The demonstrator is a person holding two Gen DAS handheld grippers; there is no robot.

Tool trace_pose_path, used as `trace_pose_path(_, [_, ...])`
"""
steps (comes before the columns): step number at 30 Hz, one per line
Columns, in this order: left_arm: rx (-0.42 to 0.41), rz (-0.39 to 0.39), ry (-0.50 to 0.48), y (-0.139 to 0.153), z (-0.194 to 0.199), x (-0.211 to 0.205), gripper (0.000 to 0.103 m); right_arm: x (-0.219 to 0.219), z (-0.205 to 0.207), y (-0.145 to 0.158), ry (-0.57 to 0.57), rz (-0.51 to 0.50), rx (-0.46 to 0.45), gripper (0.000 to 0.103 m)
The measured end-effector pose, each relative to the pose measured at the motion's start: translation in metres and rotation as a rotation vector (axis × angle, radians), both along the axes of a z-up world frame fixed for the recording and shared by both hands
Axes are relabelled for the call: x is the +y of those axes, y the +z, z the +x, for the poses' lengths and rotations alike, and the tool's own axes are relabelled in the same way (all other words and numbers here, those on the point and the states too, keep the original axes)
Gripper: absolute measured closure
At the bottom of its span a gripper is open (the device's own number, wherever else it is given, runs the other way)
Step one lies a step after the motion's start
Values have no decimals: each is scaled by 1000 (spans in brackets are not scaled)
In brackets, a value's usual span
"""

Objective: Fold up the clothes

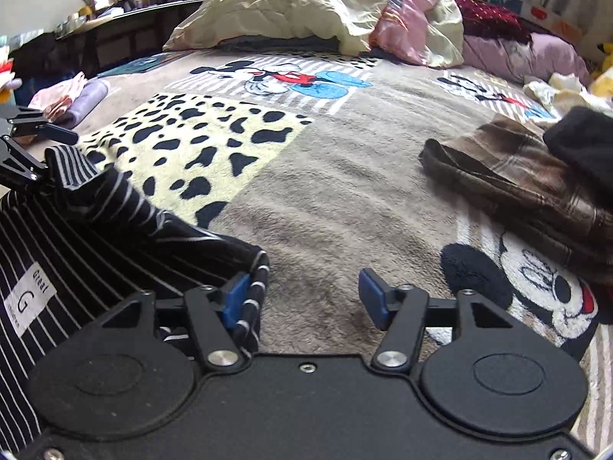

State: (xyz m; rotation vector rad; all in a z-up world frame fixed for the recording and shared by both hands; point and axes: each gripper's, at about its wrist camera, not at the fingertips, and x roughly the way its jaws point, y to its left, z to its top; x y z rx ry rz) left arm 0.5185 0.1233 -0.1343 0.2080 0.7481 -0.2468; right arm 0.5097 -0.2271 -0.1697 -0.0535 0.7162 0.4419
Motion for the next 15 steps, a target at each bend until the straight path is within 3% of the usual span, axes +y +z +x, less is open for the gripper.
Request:
trace_pose_path(3, [107,-297,131,8,13,33,17,-17,12,-3,-60,152,68,35])
trace_pose_path(6, [149,-483,200,12,8,50,17,-31,17,-6,-118,305,135,35])
trace_pose_path(7, [170,-515,206,11,3,53,17,-28,13,-5,-129,280,134,34])
trace_pose_path(11, [95,-427,256,23,-27,59,18,-9,-19,6,-151,118,60,34])
trace_pose_path(15, [-102,-307,279,47,-96,60,18,15,-67,20,-146,-39,-59,34])
